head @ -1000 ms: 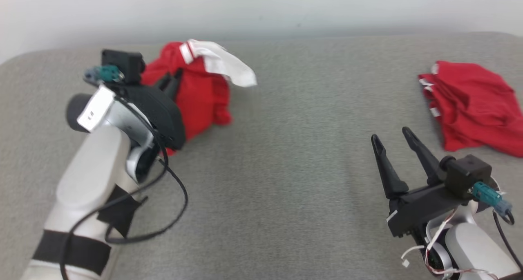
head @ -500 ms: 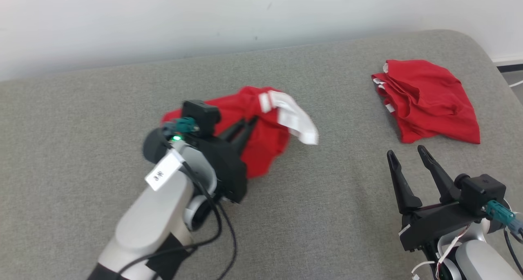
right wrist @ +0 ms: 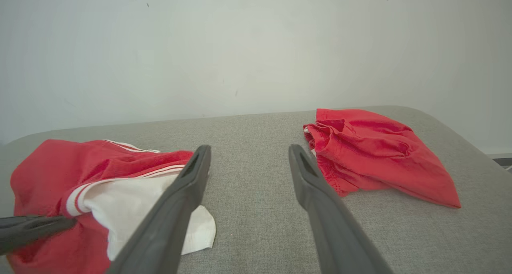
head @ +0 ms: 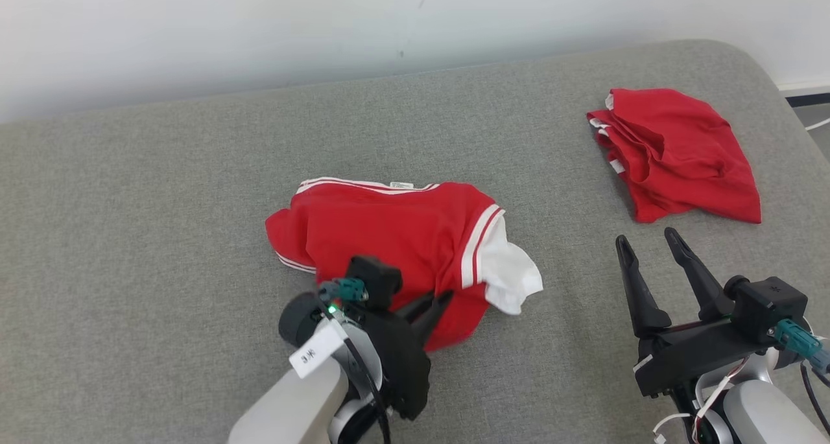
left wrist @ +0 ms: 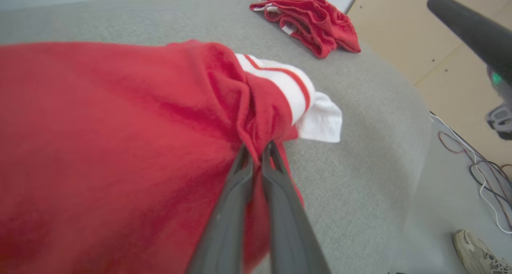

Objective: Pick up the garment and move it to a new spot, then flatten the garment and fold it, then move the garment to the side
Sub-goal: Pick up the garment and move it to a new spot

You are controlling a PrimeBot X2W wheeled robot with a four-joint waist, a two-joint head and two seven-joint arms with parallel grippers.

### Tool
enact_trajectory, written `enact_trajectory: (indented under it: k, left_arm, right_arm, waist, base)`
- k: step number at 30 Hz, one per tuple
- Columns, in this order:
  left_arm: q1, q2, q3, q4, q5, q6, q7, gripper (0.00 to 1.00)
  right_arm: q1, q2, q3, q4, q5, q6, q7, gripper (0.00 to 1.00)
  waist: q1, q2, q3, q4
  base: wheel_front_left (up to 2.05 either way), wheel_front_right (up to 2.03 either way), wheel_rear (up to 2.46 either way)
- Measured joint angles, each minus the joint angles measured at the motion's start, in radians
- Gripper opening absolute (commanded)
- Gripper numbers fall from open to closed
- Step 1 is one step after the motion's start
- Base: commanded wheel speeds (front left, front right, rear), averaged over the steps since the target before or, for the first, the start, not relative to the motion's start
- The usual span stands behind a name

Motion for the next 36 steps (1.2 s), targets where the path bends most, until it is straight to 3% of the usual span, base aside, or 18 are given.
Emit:
enact_trajectory:
  k: [4, 5, 6, 7, 8, 12, 19, 25, 28, 36]
  left_arm:
    - [0.013, 0.001, -0.037, 0.032, -0.012, 0.0, 0.002, 0.04]
    - [0.014, 0.003, -0.048, 0.036, -0.023, 0.0, 0.003, 0.38]
    - [0.017, 0.003, -0.056, 0.034, -0.032, 0.0, 0.003, 0.38]
    - [0.018, 0.004, -0.064, 0.028, -0.039, 0.0, 0.001, 0.94]
    - [0.018, 0.004, -0.073, 0.018, -0.047, 0.0, -0.001, 1.0]
    - [0.012, 0.002, -0.08, -0.011, -0.059, 0.006, -0.027, 1.0]
    - [-0.007, 0.01, 0.02, -0.057, -0.05, 0.073, -0.11, 1.0]
    - [0.012, 0.134, 0.092, -0.108, -0.018, 0.166, -0.18, 1.0]
    - [0.062, 0.167, 0.121, -0.15, -0.016, 0.207, -0.219, 1.0]
    - [0.213, 0.241, 0.211, -0.228, -0.009, 0.24, -0.291, 1.0]
  right_arm:
    - [-0.002, 0.001, 0.0, 0.003, 0.0, 0.0, 0.0, 1.0]
    - [-0.003, 0.001, 0.002, 0.003, 0.0, 0.0, 0.0, 1.0]
    - [-0.004, 0.001, 0.003, 0.005, 0.0, 0.0, 0.0, 1.0]
    - [-0.008, 0.003, 0.007, 0.005, 0.0, 0.0, 0.0, 1.0]
    - [-0.014, 0.004, 0.009, 0.007, 0.0, 0.0, 0.0, 1.0]
    - [-0.018, 0.005, 0.001, 0.018, 0.008, 0.0, -0.004, 1.0]
    - [0.002, 0.011, -0.002, 0.021, 0.011, 0.0, -0.009, 1.0]
    - [0.028, 0.01, -0.003, 0.03, 0.018, 0.0, -0.012, 1.0]
    - [0.032, 0.01, -0.002, 0.04, 0.022, 0.0, -0.012, 1.0]
    - [0.051, 0.005, -0.001, 0.06, 0.027, 0.002, 0.001, 1.0]
  waist:
    - [0.0, 0.0, 0.002, 0.006]
    - [0.0, 0.0001, 0.002, 0.008]
    - [0.0, 0.0, 0.002, 0.009]
    - [0.0, 0.0001, 0.002, 0.009]
    - [0.0, 0.0, 0.001, 0.01]
    - [0.0001, 0.0, -0.005, 0.017]
    - [0.0, 0.0, -0.022, 0.038]
    - [0.0, 0.0, -0.038, 0.065]
    - [0.0, 0.0, -0.045, 0.081]
    - [0.0, 0.0001, -0.068, 0.13]
  base:
    - [0.0, 0.0, 0.0]
    - [0.0, 0.0, 0.0]
    - [0.0, 0.0, 0.0]
    - [0.0, 0.0, 0.0]
    - [0.0, 0.0, 0.0]
    - [0.0, 0.0, 0.0]
    - [0.0, 0.0, 0.0]
    - [0.0, 0.0, 0.0]
    - [0.0, 0.0, 0.0]
    - [0.0, 0.0, 0.0]
